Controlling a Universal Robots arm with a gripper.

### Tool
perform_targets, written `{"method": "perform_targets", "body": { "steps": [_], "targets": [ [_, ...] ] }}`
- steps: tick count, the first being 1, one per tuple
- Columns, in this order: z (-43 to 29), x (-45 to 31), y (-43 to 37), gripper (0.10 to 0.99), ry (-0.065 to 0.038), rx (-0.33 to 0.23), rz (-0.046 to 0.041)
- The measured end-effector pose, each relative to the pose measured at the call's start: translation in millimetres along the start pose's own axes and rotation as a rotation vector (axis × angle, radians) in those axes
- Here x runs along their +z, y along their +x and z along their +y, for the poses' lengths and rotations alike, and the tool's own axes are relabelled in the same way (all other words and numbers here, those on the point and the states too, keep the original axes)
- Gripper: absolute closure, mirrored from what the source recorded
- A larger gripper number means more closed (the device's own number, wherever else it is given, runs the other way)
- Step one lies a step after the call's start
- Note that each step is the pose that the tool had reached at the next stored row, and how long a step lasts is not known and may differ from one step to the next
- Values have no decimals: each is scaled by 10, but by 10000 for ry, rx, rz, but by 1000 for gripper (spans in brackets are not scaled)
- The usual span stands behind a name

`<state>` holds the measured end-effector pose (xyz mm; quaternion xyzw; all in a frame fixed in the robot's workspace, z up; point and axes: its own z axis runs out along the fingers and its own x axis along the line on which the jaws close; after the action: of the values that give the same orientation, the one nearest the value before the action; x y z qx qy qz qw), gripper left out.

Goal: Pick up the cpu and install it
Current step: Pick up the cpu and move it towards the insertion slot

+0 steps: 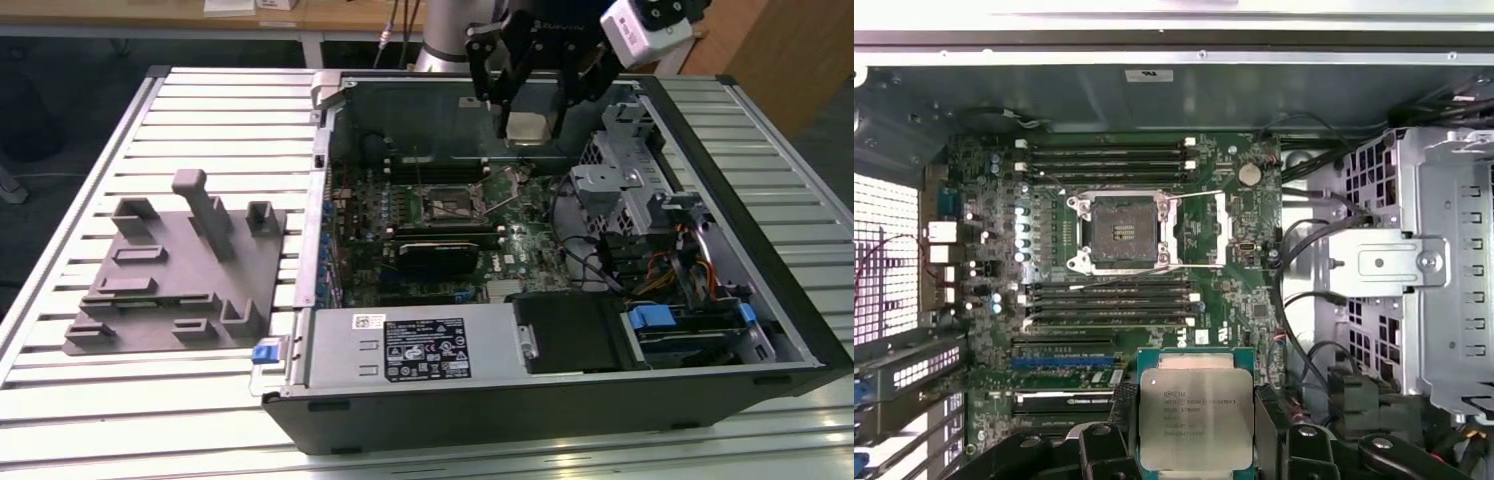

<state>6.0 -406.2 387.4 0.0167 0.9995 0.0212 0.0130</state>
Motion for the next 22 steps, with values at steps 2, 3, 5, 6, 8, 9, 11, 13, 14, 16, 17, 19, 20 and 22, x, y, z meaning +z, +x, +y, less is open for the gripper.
{"method": "perform_targets", "body": {
  "steps": [2, 3, 5, 6, 8, 9, 11, 13, 14, 16, 17, 19, 20, 22],
  "targets": [
    [-2, 36, 1, 545, 0, 0, 0],
    [-2, 55, 1, 545, 1, 1, 0],
    [-4, 91, 2, 545, 1, 2, 0],
    [-5, 110, 3, 545, 0, 2, -1],
    [-6, 145, 4, 545, 1, 3, 0],
    [-8, 181, 5, 545, 1, 3, 0],
    [-9, 219, 5, 545, 1, 3, 0],
    [-11, 255, 9, 545, 2, 5, 0],
    [-12, 273, 14, 545, 1, 6, 0],
    [-11, 304, 35, 545, 1, 4, 1],
    [-8, 319, 51, 545, 3, 4, 1],
    [-1, 349, 84, 545, 2, 4, 1],
    [4, 364, 100, 545, 0, 4, 0],
    [18, 395, 128, 545, 1, 4, 1]
  ]
}}
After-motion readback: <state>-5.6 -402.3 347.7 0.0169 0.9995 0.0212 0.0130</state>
